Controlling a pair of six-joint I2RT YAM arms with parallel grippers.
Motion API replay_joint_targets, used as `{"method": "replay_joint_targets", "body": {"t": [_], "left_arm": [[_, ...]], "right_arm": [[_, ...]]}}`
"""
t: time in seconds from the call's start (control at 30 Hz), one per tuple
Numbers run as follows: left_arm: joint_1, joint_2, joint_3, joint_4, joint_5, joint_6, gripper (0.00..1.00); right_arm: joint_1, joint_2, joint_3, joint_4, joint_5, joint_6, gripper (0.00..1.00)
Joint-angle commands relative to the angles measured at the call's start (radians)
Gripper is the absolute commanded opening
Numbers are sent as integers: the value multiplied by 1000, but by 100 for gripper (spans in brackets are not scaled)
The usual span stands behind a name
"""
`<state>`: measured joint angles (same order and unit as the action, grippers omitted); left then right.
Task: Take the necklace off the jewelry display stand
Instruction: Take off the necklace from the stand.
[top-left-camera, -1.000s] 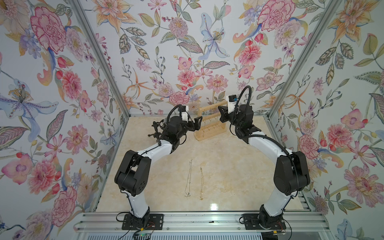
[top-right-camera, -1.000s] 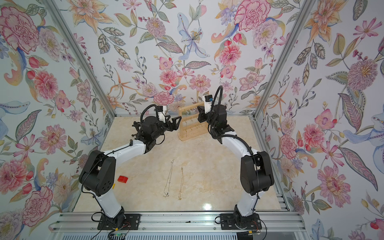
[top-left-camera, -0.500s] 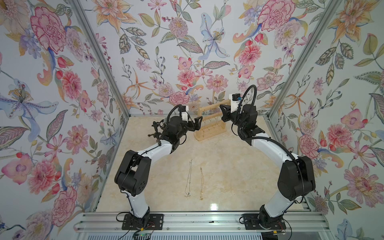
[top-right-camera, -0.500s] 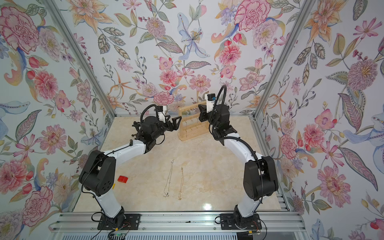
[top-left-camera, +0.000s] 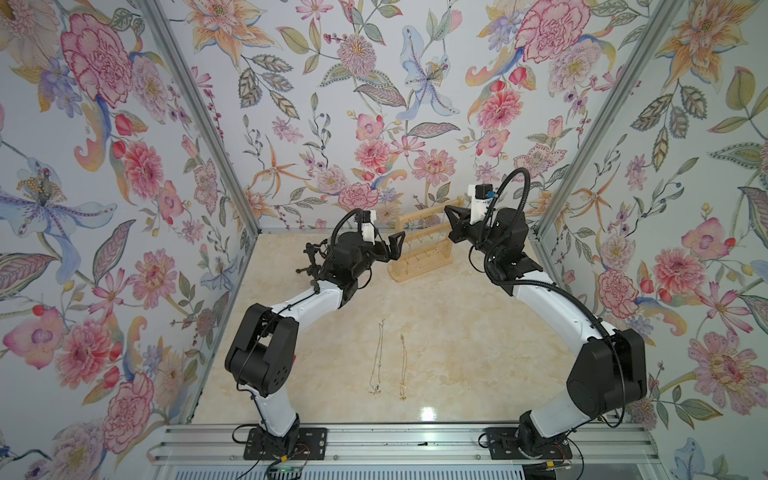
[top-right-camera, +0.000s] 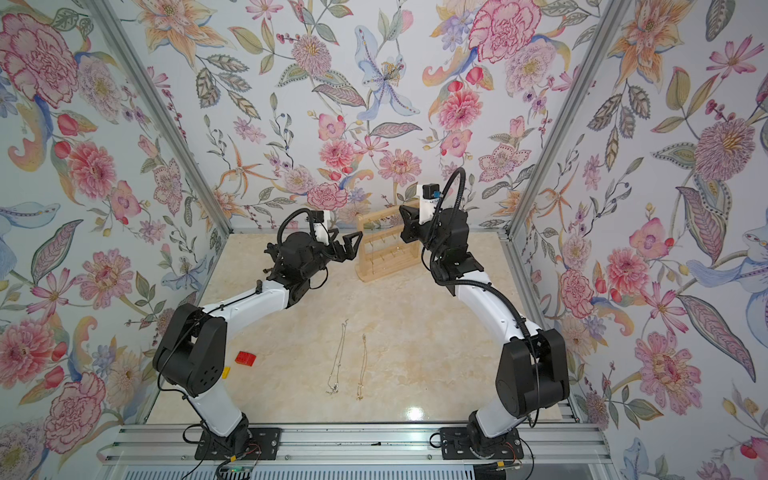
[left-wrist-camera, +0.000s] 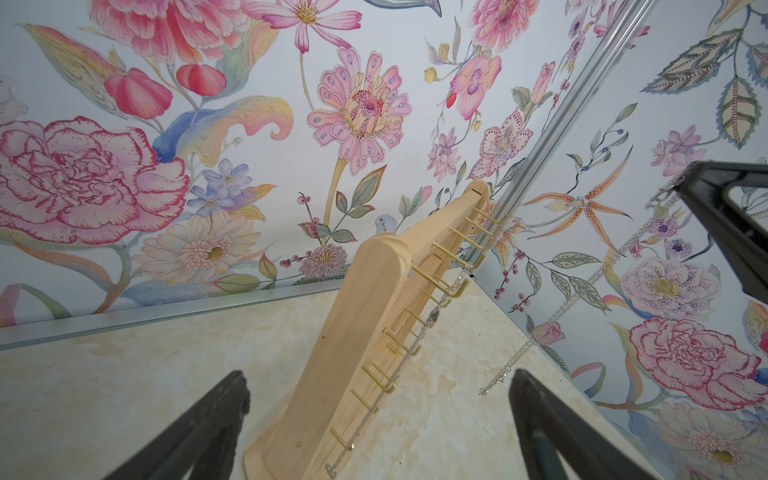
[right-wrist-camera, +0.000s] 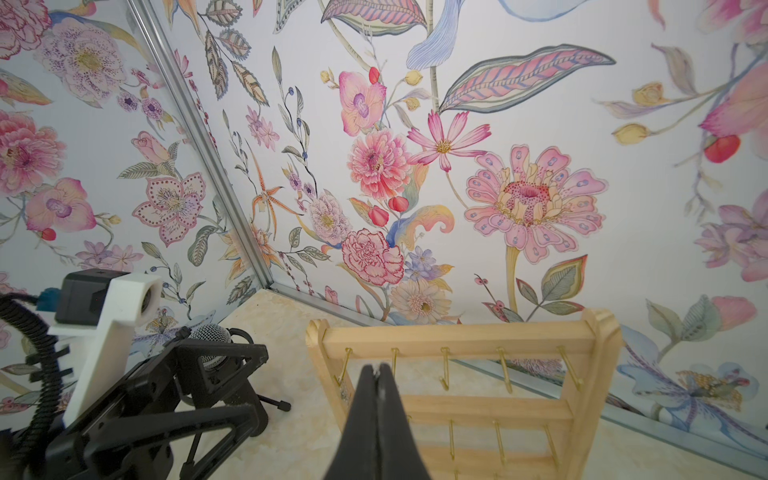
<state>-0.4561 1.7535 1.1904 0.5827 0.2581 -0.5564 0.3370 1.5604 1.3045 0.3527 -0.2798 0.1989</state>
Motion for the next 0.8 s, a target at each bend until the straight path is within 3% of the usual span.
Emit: {"method": "replay_joint_targets", "body": {"t": [0.0,0.37,0.63,0.77], "left_arm": [[14,-57,-27,25,-5,29,99],[12,-240,-98,13,-6,45,99],[-46,-392,-97,-84,108,101,99],[-83,-458,-123,-45,209,57,99]], "right_arm": [[0,-63,-26,-22,-7,23,0],[2,-208,-124,-71,-48,97,0],[11,-332,-211,-96,-79,124,0],[14,-388,-250,-108,-102,136,0]]}}
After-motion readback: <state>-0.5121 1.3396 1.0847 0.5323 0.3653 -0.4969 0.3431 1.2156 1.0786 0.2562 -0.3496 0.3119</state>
